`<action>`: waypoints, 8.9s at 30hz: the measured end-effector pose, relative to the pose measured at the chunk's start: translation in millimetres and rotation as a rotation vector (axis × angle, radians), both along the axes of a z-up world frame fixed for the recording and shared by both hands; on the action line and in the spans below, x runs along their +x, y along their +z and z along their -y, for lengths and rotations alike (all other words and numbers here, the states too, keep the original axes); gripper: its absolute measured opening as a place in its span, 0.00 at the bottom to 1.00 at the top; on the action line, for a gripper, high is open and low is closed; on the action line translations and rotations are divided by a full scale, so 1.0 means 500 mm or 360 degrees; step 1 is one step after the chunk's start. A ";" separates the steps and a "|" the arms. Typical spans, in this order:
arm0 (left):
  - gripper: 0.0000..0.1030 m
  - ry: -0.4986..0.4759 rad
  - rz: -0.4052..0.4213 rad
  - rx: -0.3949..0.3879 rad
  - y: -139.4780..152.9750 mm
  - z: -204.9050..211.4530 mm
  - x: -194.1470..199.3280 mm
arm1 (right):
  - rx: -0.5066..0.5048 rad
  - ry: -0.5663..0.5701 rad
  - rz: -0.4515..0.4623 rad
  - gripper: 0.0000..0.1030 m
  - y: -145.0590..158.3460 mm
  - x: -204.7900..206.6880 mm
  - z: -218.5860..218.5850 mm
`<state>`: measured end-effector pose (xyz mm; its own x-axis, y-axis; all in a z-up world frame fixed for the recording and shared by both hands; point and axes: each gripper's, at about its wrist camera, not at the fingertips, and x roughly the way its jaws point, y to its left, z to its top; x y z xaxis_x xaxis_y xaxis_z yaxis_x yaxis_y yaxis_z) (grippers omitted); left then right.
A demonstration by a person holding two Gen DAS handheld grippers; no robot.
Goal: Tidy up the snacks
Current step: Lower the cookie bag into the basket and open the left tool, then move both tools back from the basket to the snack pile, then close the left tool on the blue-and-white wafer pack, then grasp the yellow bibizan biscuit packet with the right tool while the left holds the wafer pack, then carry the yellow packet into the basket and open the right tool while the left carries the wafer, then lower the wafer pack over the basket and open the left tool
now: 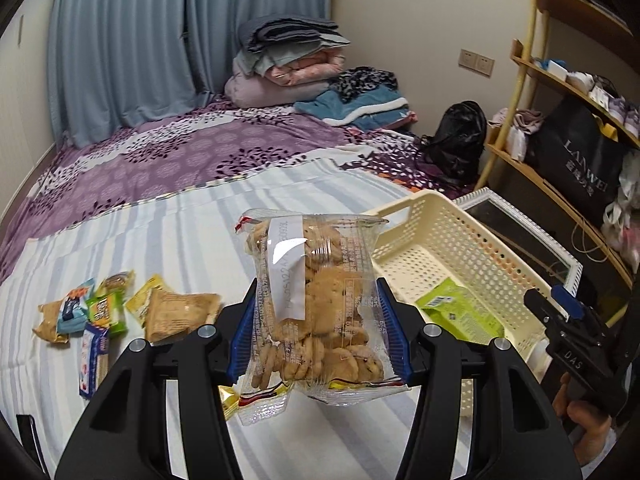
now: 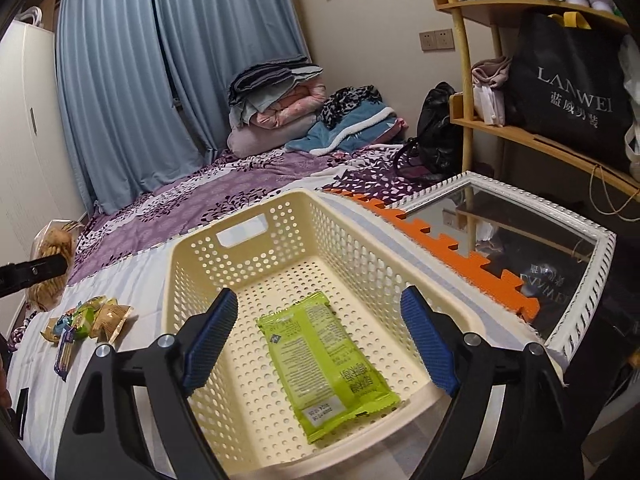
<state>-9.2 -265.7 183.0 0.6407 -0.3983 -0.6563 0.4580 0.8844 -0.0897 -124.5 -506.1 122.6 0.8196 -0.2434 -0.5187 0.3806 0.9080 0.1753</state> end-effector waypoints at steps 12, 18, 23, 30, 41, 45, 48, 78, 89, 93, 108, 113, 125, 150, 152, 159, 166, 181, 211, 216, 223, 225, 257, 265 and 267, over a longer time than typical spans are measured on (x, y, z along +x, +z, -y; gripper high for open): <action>0.54 -0.0239 -0.0019 0.0011 0.003 0.155 -0.012 | 0.0026 -0.0028 0.0015 0.81 0.001 -0.022 0.033; 0.54 -0.0373 -0.0015 0.0008 -0.004 0.236 -0.027 | -0.0006 -0.0071 0.0001 0.81 0.005 -0.036 0.049; 0.56 -0.0427 -0.0011 -0.0006 -0.002 0.268 -0.028 | -0.0007 -0.0094 -0.0014 0.81 0.004 -0.040 0.060; 0.86 -0.0386 -0.0026 0.0013 -0.006 0.260 -0.023 | -0.0028 -0.0088 -0.0055 0.81 0.003 -0.031 0.060; 0.96 -0.0297 -0.0004 0.0072 -0.004 0.241 -0.017 | -0.0096 -0.0112 -0.0130 0.86 0.016 -0.018 0.045; 0.96 -0.0264 0.0018 0.0112 -0.005 0.230 -0.014 | -0.0115 -0.0119 -0.0148 0.87 0.023 -0.012 0.041; 0.96 -0.0239 0.0014 0.0110 -0.006 0.214 -0.012 | -0.0133 -0.0104 -0.0159 0.87 0.028 -0.008 0.032; 0.96 0.0022 -0.0053 0.0080 -0.035 0.012 0.042 | -0.0281 0.0144 -0.0196 0.87 0.081 0.079 -0.135; 0.96 0.0225 -0.0088 0.0083 -0.064 -0.143 0.072 | -0.0185 0.0396 -0.0150 0.87 0.085 0.124 -0.243; 0.96 0.0336 -0.0115 0.0078 -0.079 -0.216 0.086 | -0.0157 0.0556 -0.0150 0.87 0.079 0.145 -0.308; 0.96 0.0674 -0.0253 0.0084 -0.172 -0.465 0.131 | -0.0112 0.0951 -0.0395 0.87 -0.018 0.202 -0.494; 0.96 0.0684 -0.0326 0.0092 -0.222 -0.505 0.160 | -0.0115 0.0983 -0.0462 0.87 -0.040 0.221 -0.514; 0.93 0.0620 -0.0418 0.0125 -0.306 -0.515 0.202 | -0.0089 0.1014 -0.0598 0.87 -0.087 0.254 -0.539; 0.44 0.0529 -0.0391 0.0095 -0.300 -0.517 0.185 | -0.0164 0.1108 -0.0744 0.74 -0.187 0.314 -0.599; 0.44 0.0531 -0.0383 0.0085 -0.294 -0.517 0.182 | -0.0172 0.1110 -0.0752 0.69 -0.192 0.317 -0.604; 0.44 0.0533 -0.0376 0.0076 -0.284 -0.520 0.178 | -0.0215 0.1091 -0.0752 0.59 -0.202 0.325 -0.608; 0.44 0.0540 -0.0365 0.0072 -0.270 -0.518 0.169 | -0.0253 0.1070 -0.0736 0.45 -0.200 0.323 -0.604; 0.44 0.0540 -0.0312 0.0076 -0.232 -0.502 0.145 | -0.0197 0.1088 -0.0612 0.45 -0.146 0.291 -0.594; 0.44 0.0487 -0.0163 0.0078 -0.138 -0.455 0.070 | -0.0111 0.0935 -0.0297 0.45 -0.013 0.207 -0.497; 0.44 0.0445 -0.0141 0.0091 -0.123 -0.428 0.060 | -0.0099 0.0818 -0.0224 0.45 0.019 0.187 -0.438; 0.44 0.0365 -0.0094 0.0110 -0.098 -0.376 0.047 | -0.0089 0.0631 -0.0146 0.45 0.048 0.160 -0.347; 0.44 0.0341 -0.0084 0.0120 -0.092 -0.362 0.045 | -0.0083 0.0572 -0.0130 0.45 0.051 0.151 -0.317; 0.44 -0.0095 0.0020 0.0249 -0.049 -0.089 -0.005 | 0.0033 0.0063 -0.0104 0.59 0.014 0.040 -0.062; 0.44 -0.0184 0.0031 0.0272 -0.043 -0.026 -0.011 | 0.0049 0.0054 -0.0115 0.59 0.004 0.035 -0.041; 0.44 -0.0212 0.0035 0.0272 -0.042 -0.009 -0.014 | 0.0040 0.0050 -0.0118 0.59 0.003 0.034 -0.036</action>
<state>-16.0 -261.2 162.1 0.6048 -0.3643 -0.7082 0.5720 0.8175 0.0679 -107.7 -488.0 124.2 0.7858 -0.2045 -0.5837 0.3649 0.9153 0.1705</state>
